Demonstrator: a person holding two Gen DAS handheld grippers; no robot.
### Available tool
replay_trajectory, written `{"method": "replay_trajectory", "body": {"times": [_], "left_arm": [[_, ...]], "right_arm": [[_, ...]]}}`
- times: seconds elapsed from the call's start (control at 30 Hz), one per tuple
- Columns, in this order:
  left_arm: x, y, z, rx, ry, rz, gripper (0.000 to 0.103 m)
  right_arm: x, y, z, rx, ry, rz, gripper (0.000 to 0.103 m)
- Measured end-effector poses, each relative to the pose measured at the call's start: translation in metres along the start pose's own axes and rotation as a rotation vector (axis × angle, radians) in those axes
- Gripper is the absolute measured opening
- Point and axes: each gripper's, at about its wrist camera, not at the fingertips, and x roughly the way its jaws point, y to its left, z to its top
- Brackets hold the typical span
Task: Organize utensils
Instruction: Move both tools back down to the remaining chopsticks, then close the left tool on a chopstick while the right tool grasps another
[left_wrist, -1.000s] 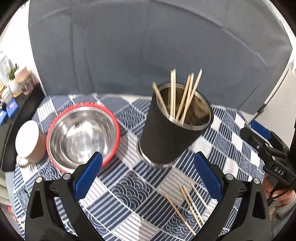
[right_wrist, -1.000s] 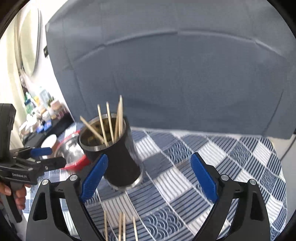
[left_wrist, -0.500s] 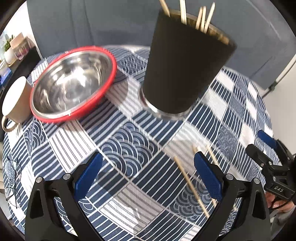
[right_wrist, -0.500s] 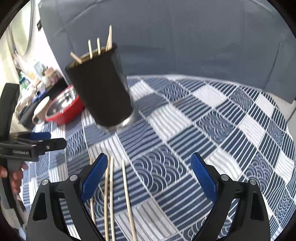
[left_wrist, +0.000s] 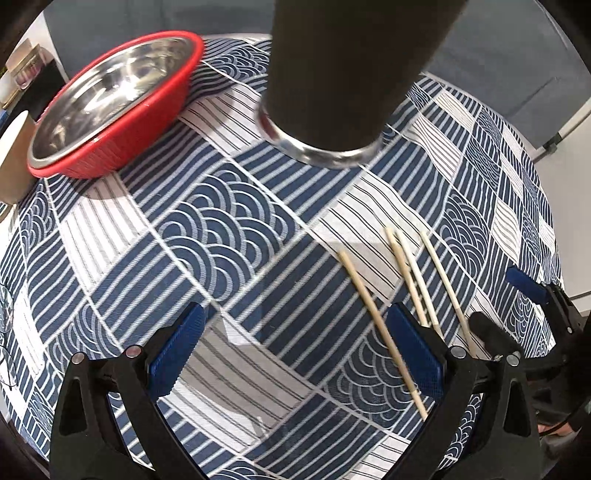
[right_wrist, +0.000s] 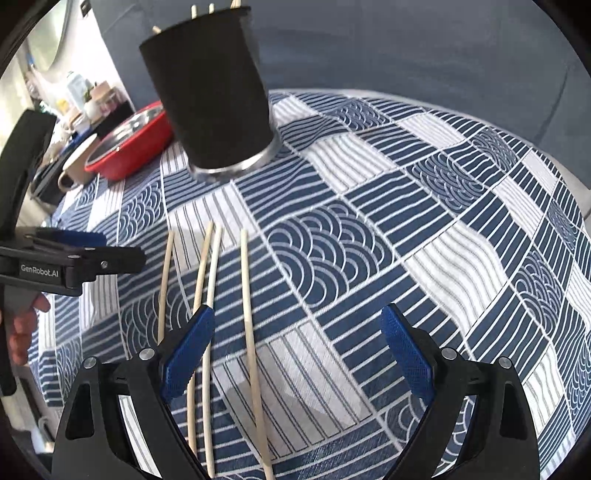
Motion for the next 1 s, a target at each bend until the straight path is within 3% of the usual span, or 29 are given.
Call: {"method": "replay_trajectory", "body": {"times": [0.27,0.43,0.8,0.87,1.0], "left_arm": [[0.014,-0.024,0.003,0.056,0.018,0.055,0.097],[0.022,-0.025,0.003,0.057,0.034,0.152,0.098],[0.023,-0.026,0.004,0.045,0.04,0.155,0.098],[0.022,-0.026,0.004,0.059,0.04,0.151,0.096],[0.017,-0.025,0.004,0.097,0.037,0.139,0.084]], "right_arm": [[0.008,-0.004,-0.003,0.008,0.036,-0.031,0.087],[0.012,-0.003,-0.003,-0.007,0.067,-0.051,0.087],[0.018,0.002,0.001,-0.034,0.137,-0.098,0.085],[0.017,0.002,0.002,-0.031,0.142,-0.1,0.078],[0.012,0.001,0.004,-0.047,0.15,-0.095,0.049]]}}
